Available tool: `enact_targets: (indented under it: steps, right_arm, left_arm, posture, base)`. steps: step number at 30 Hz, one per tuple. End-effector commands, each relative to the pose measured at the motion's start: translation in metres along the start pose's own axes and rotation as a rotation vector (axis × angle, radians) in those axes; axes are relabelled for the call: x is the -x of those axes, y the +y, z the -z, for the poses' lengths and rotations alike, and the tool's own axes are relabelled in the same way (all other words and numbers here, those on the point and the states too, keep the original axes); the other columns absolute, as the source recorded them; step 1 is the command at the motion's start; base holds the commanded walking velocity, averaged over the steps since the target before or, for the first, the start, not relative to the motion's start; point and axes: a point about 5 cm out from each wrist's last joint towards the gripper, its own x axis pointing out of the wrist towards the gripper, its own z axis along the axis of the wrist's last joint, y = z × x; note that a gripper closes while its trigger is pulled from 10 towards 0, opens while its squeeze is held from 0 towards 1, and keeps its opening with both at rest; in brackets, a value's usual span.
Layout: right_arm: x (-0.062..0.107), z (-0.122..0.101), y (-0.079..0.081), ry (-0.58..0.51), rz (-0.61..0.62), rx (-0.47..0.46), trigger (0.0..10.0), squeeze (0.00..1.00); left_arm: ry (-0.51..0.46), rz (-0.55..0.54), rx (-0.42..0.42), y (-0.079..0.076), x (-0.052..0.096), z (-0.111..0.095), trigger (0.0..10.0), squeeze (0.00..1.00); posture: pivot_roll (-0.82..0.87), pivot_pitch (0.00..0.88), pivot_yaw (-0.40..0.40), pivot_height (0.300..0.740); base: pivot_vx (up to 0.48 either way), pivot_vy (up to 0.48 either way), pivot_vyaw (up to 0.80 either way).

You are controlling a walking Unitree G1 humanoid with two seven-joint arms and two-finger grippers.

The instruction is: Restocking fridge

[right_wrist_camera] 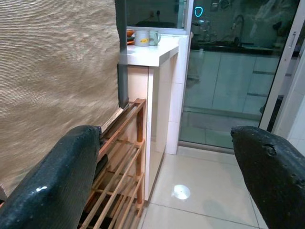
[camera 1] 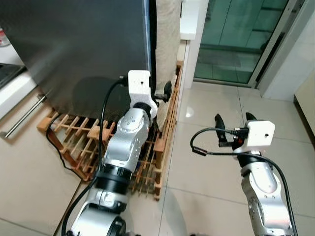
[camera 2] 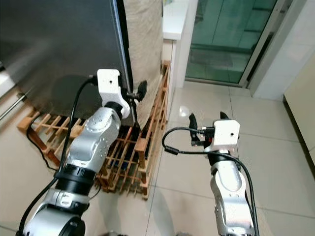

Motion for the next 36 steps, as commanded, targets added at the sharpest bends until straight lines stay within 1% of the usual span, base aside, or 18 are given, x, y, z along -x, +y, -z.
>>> enact_targets:
  steps: [1,5,9,16,23,24,27,31,36]
  right_arm:
    - [0.000,-0.003,-0.003,-0.013,0.012,0.003,10.0,0.00]
    - [-0.001,-0.003,-0.004,-0.014,0.015,0.006,10.0,0.00]
    - [0.000,-0.004,-0.005,-0.015,0.020,0.012,10.0,0.00]
    - [0.001,-0.003,-0.007,-0.012,0.026,0.016,10.0,0.00]
    - [0.003,-0.003,-0.007,-0.008,0.025,0.019,10.0,0.00]
    - [0.003,-0.003,-0.007,-0.006,0.023,0.020,10.0,0.00]
    - [0.003,-0.003,-0.007,-0.004,0.020,0.021,10.0,0.00]
    - [0.004,-0.002,-0.007,0.001,0.017,0.022,10.0,0.00]
    - [0.005,-0.001,-0.005,0.003,0.016,0.019,10.0,0.00]
  left_arm:
    - [-0.012,-0.019,-0.009,0.001,-0.002,-0.003,10.0,0.00]
    - [-0.025,-0.041,0.016,-0.004,-0.009,-0.006,10.0,0.00]
    - [-0.058,0.014,0.048,-0.016,-0.011,-0.016,10.0,0.00]
    - [-0.071,0.073,0.069,-0.029,-0.010,-0.021,10.0,0.00]
    - [-0.059,0.083,0.071,-0.033,-0.009,-0.018,10.0,0.00]
    - [-0.058,0.093,0.084,-0.034,-0.009,-0.019,10.0,0.00]
    - [-0.057,0.120,0.096,-0.037,-0.006,-0.020,10.0,0.00]
    - [-0.051,0.135,0.087,-0.040,-0.001,-0.019,10.0,0.00]
    - [-0.041,0.123,0.079,-0.037,-0.002,-0.018,10.0,0.00]
  posture:
    - [-0.12,0.000,0.048,0.740]
    - [-0.12,0.000,0.046,0.740]
    - [-0.13,0.000,0.049,0.740]
    - [-0.14,0.000,0.051,0.740]
    - [-0.14,0.000,0.046,0.740]
    - [-0.14,0.000,0.046,0.740]
    - [-0.14,0.000,0.042,0.740]
    - [-0.14,0.000,0.041,0.740]
    - [-0.13,0.000,0.045,0.740]
  base:
    - [0.000,0.000,0.00]
    - [0.000,0.000,0.00]
    - [0.000,0.000,0.00]
    - [0.000,0.000,0.00]
    - [0.000,0.000,0.00]
    - [0.000,0.000,0.00]
    - [0.000,0.000,0.00]
    - [0.000,0.000,0.00]
    - [0.000,0.000,0.00]
